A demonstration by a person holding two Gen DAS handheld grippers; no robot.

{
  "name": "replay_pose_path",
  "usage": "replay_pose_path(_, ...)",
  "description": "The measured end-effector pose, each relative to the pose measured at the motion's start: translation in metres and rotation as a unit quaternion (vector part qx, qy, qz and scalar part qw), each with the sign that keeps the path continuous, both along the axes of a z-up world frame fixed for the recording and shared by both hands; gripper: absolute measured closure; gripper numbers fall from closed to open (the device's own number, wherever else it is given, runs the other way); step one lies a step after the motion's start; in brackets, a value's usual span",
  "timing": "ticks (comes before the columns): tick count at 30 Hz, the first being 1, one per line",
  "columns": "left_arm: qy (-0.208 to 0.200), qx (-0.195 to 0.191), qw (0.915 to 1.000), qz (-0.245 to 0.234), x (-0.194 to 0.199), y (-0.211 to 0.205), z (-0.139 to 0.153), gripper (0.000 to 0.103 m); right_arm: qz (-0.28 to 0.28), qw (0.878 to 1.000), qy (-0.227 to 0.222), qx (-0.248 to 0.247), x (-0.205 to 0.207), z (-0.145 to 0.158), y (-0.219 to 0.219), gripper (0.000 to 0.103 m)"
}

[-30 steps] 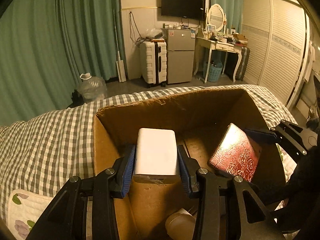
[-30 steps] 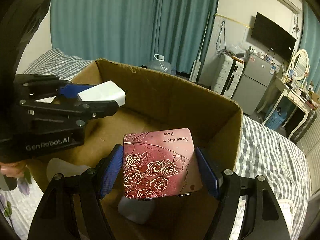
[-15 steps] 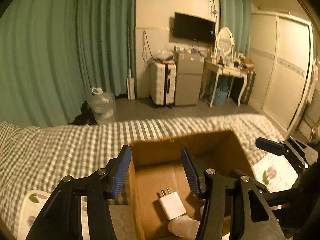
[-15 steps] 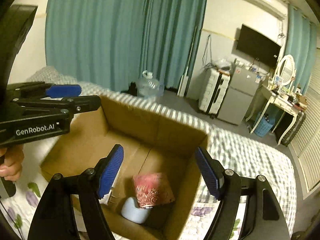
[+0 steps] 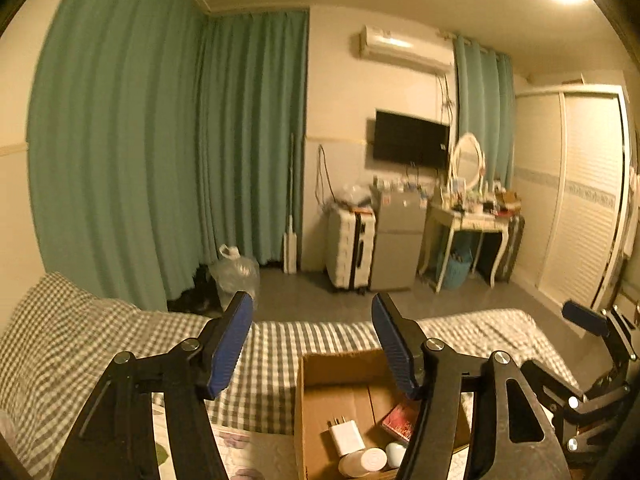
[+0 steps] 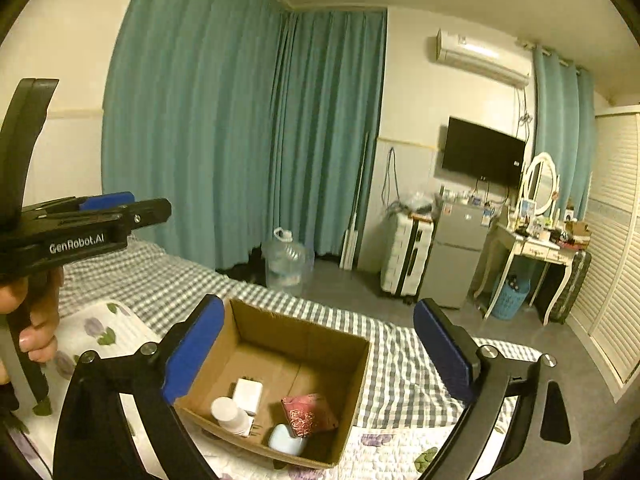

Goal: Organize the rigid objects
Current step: 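Open both tools to drop the charger and card case into the box, then move both tools back toward the remote and white block beside the box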

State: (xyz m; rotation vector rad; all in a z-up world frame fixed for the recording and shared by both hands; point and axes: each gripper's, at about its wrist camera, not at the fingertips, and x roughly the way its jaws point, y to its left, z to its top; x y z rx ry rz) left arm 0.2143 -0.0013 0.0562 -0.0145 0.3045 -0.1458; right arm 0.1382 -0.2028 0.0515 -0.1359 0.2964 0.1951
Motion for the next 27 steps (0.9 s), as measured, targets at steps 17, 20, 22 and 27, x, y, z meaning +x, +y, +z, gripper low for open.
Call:
replay_pose_path(17,-0.03,0.017,0.9993,0.015,-0.072,0.028,-0.023,0.036,-0.01,1.0,0.0,-0.001,-0.091,-0.009,-0.022,0.0)
replay_pose_path(20,-0.015,0.013,0.9996,0.02,-0.075,0.033,-0.04,0.036,-0.009,1.0,0.005,-0.003,-0.098,-0.018,-0.025,0.0)
replay_pose_path(22,-0.006,0.012,0.9997,0.021,-0.076,0.036,-0.05,0.036,-0.01,1.0,0.007,-0.009,-0.103,-0.025,-0.025,0.0)
replay_pose_path(27,0.014,0.014,0.9996,0.018,-0.076,0.038,-0.076,0.036,-0.003,0.999,0.018,-0.029,-0.109,-0.046,-0.02,0.0)
